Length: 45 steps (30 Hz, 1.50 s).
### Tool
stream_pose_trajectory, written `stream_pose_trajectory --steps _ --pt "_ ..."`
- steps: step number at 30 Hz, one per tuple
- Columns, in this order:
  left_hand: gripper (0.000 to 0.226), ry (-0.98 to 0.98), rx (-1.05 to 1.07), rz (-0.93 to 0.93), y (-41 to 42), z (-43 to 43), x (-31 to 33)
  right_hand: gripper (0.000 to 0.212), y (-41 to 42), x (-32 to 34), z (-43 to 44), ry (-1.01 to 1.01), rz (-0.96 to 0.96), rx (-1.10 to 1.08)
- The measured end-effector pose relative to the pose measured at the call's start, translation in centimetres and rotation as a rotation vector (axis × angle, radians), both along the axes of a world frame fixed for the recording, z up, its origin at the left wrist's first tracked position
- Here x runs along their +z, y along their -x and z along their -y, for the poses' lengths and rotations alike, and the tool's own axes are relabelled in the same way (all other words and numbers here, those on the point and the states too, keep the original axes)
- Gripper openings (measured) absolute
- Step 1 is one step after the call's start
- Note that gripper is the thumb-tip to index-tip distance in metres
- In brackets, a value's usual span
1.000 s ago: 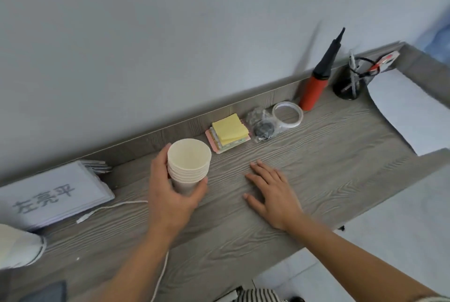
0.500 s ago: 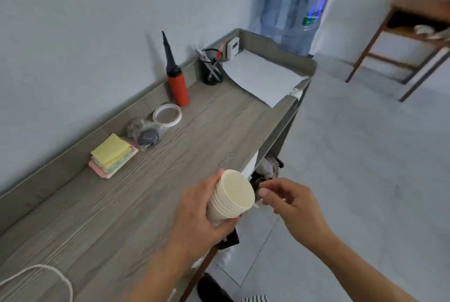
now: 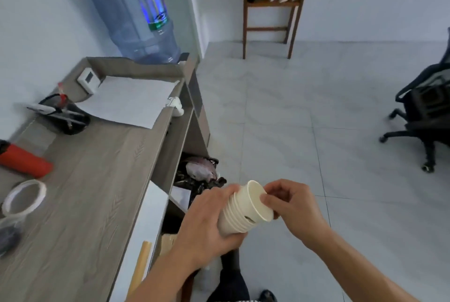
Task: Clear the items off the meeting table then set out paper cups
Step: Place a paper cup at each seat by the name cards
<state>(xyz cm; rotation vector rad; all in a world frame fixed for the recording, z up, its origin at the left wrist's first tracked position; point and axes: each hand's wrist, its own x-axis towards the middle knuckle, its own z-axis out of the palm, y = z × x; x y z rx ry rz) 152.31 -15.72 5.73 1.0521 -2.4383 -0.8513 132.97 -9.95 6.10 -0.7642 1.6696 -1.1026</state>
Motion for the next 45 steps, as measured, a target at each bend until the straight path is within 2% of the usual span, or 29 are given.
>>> stream_pose_trajectory --steps 4,6,7,9,11,13,16,19,26,28,29,32,38,45 --pt "0.078 -0.054 -0.117 0.022 3.9 4.5 -0.4 0.005 3.5 -0.6 2.1 -0.003 0.049 -0.144" --pt "0.078 -0.083 -0.159 0.037 6.1 7.1 -0.4 0.010 5.3 -0.5 3.4 0.029 0.137 -0.198" --pt "0.078 -0.086 -0.176 0.030 7.3 8.5 -0.3 0.019 6.2 -0.3 4.0 0.067 0.204 -0.195" --pt "0.078 -0.090 -0.237 0.041 10.3 11.0 -0.2 0.050 7.9 0.1 4.6 0.089 0.276 -0.180" --pt "0.076 -0.091 -0.332 0.083 13.6 12.8 -0.2 0.080 9.2 -0.1 4.8 0.060 0.221 -0.252" --pt "0.077 -0.083 -0.441 0.143 17.3 13.8 -0.3 0.091 10.7 -0.6 4.6 0.051 0.175 -0.437" --pt "0.078 -0.076 -0.579 0.176 22.7 14.5 -1.1 0.078 14.0 -0.8 3.0 0.104 0.190 -0.707" --pt "0.077 -0.175 -0.624 0.151 28.0 15.0 -1.9 0.072 18.5 -1.0 0.3 0.130 0.179 -0.923" --pt "0.083 -0.334 -0.543 0.043 42.2 16.3 -3.1 0.083 30.5 -3.1 -5.7 0.195 0.139 -1.198" --pt "0.079 -0.404 -0.469 0.009 46.4 16.4 -2.9 0.091 34.2 -3.5 -6.7 0.198 0.091 -1.251" --pt "0.077 -0.429 -0.443 -0.012 48.4 16.3 -2.5 0.088 36.0 -3.4 -7.0 0.203 0.070 -1.272" --pt "0.075 -0.487 -0.421 -0.063 54.9 15.6 -1.5 0.067 42.0 -2.8 -7.8 0.220 -0.004 -1.302" --pt "0.074 -0.554 -0.446 -0.085 65.8 13.8 -1.2 0.042 52.6 -2.6 -9.2 0.197 -0.101 -1.306" --pt "0.079 -0.606 -0.506 -0.064 82.0 14.5 -3.8 0.048 65.5 -3.9 -9.3 0.117 -0.214 -1.343"
